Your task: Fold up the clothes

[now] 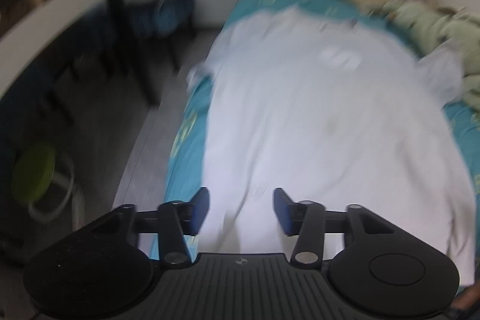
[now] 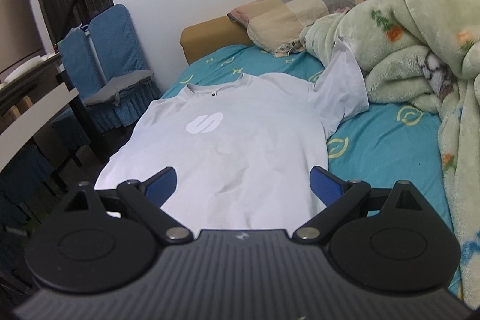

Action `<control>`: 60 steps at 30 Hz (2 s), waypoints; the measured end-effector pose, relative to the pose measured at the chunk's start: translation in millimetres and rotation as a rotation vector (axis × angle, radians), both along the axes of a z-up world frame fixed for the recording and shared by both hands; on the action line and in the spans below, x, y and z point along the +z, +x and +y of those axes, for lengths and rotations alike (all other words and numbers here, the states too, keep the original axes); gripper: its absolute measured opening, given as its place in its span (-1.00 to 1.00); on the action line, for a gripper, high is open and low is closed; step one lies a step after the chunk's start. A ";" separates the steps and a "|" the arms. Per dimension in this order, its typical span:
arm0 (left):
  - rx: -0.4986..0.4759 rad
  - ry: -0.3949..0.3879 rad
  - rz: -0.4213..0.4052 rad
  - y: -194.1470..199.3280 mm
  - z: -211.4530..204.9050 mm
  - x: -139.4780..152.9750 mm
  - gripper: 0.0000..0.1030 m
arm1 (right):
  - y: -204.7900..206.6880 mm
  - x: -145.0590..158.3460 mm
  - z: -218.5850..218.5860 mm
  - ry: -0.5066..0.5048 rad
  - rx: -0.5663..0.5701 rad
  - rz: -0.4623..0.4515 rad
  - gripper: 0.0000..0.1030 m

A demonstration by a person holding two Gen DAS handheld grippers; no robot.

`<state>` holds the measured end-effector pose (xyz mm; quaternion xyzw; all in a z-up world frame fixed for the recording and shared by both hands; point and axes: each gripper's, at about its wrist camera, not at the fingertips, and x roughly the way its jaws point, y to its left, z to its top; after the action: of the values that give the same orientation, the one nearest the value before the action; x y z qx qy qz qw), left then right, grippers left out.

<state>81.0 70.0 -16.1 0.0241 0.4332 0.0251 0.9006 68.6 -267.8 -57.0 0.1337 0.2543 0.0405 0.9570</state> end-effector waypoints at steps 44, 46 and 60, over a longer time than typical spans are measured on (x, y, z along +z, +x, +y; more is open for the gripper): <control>-0.046 -0.103 -0.314 -18.2 -63.5 -49.1 1.00 | 72.5 -22.8 -81.1 0.428 -0.292 -0.041 0.65; -0.034 -0.084 -0.308 -16.0 -64.6 -51.3 1.00 | 91.8 -31.6 -102.0 0.506 -0.324 -0.046 0.65; 0.015 -0.066 -0.232 27.7 -58.7 -84.6 1.00 | 215.3 -167.5 -193.2 0.526 -0.458 0.019 0.47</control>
<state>108.6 11.3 -100.7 -0.0118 0.3270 0.0202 0.9447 283.9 -461.0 -224.5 0.4295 0.2074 -0.1125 0.8717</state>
